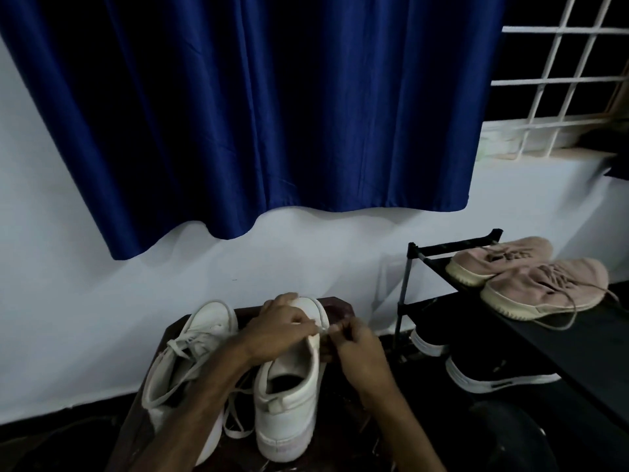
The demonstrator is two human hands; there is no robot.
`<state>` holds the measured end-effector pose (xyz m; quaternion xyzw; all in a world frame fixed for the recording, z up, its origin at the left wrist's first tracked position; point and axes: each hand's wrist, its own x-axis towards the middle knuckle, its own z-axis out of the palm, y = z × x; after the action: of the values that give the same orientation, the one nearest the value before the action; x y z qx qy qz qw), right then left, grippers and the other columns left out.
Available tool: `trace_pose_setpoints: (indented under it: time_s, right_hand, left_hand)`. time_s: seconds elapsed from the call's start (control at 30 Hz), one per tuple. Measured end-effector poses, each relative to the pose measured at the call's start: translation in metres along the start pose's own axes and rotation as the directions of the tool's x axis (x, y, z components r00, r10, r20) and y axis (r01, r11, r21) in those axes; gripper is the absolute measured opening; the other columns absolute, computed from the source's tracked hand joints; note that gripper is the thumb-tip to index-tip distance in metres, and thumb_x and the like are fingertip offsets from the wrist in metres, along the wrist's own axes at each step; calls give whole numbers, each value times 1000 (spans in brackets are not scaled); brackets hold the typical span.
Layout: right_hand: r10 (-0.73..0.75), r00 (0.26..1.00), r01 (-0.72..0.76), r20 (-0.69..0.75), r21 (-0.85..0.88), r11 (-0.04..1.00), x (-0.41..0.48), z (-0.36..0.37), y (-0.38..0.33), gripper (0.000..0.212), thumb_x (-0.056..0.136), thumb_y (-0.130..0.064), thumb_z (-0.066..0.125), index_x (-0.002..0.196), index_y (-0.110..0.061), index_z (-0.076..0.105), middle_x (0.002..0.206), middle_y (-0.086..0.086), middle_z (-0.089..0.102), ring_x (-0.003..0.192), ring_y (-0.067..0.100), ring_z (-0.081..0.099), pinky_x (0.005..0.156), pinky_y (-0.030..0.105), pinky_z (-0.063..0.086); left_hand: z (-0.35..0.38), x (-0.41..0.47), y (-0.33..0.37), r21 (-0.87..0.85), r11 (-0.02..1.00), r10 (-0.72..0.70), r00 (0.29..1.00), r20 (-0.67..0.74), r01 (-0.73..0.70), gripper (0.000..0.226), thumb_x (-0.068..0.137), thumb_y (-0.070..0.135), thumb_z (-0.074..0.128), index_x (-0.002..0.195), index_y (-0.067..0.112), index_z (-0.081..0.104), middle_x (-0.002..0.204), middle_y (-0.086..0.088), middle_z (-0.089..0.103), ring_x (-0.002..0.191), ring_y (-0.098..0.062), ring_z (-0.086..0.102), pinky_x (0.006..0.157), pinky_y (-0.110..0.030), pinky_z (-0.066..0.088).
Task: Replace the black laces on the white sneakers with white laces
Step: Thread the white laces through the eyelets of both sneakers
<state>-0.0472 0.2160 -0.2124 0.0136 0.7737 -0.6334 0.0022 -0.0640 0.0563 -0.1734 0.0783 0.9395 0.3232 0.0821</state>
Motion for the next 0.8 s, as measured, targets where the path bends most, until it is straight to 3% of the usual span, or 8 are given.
trace_pose_setpoints:
  time_s: [0.07,0.27,0.37,0.43,0.57,0.67,0.77,0.8]
  right_hand:
    - [131,977,-157,168,149,976,-4,-18,-1,14,99,-11,51,88,-8,58,79,9,69,73,20,68,64,33,59]
    - [181,883,-112,433,-180,977,-8,-74,5,11,98,-20,53,90,-14,59,85,1,72,80,12,67,56,26,51]
    - [-17,956,135,292,-388,912,3,-60,0,19,94,-38,58,92,-19,60,87,-4,68,82,15,65,65,30,51]
    - [-198,949,293,246,-453,842,9,-38,-4,26,92,-46,58,94,-21,61,90,-7,67,83,12,62,73,29,49]
    - [-341,931,364,130,-404,839,13,-16,3,19,88,-37,66,84,-19,65,83,-7,69,76,10,62,69,32,50]
    - [-176,943,256,283,-275,927,9,-44,9,17,82,-28,74,69,-21,65,68,-3,67,62,5,59,63,27,50]
    - [61,877,220,477,-510,832,5,-94,7,15,77,-23,74,65,-28,68,72,-3,73,69,4,66,70,23,52]
    - [92,868,228,489,-556,799,3,-104,7,16,78,-25,74,64,-31,68,74,-5,73,72,2,67,72,20,51]
  left_hand:
    - [2,-4,-2,-30,1000,-11,999,-33,10,26,59,57,48,75,44,63,156,7,26,142,-16,22,116,-39,19]
    - [13,-3,-9,-115,993,25,995,-99,-37,43,48,63,41,82,48,60,157,7,26,143,-13,23,119,-46,16]
    - [16,-4,-5,-95,994,35,990,-139,-48,37,50,63,40,79,50,59,154,13,27,141,-10,26,118,-49,14]
    - [17,-6,-4,-70,996,44,986,-159,-56,35,51,65,38,75,51,59,153,15,28,140,-9,26,118,-49,13]
    - [20,-8,-2,-104,992,47,983,-180,-67,25,55,61,45,70,51,63,154,10,30,138,-10,31,118,-45,18]
    - [18,-9,2,-107,993,35,984,-176,-54,18,63,55,53,76,46,62,155,9,30,138,-10,30,119,-38,17]
    - [17,-7,1,-69,995,54,978,-199,-69,8,88,31,61,85,33,68,155,11,27,140,-9,26,108,-21,13]
    - [17,-7,0,-42,997,52,978,-201,-62,12,87,35,59,87,30,69,155,13,27,140,-7,25,108,-21,9]
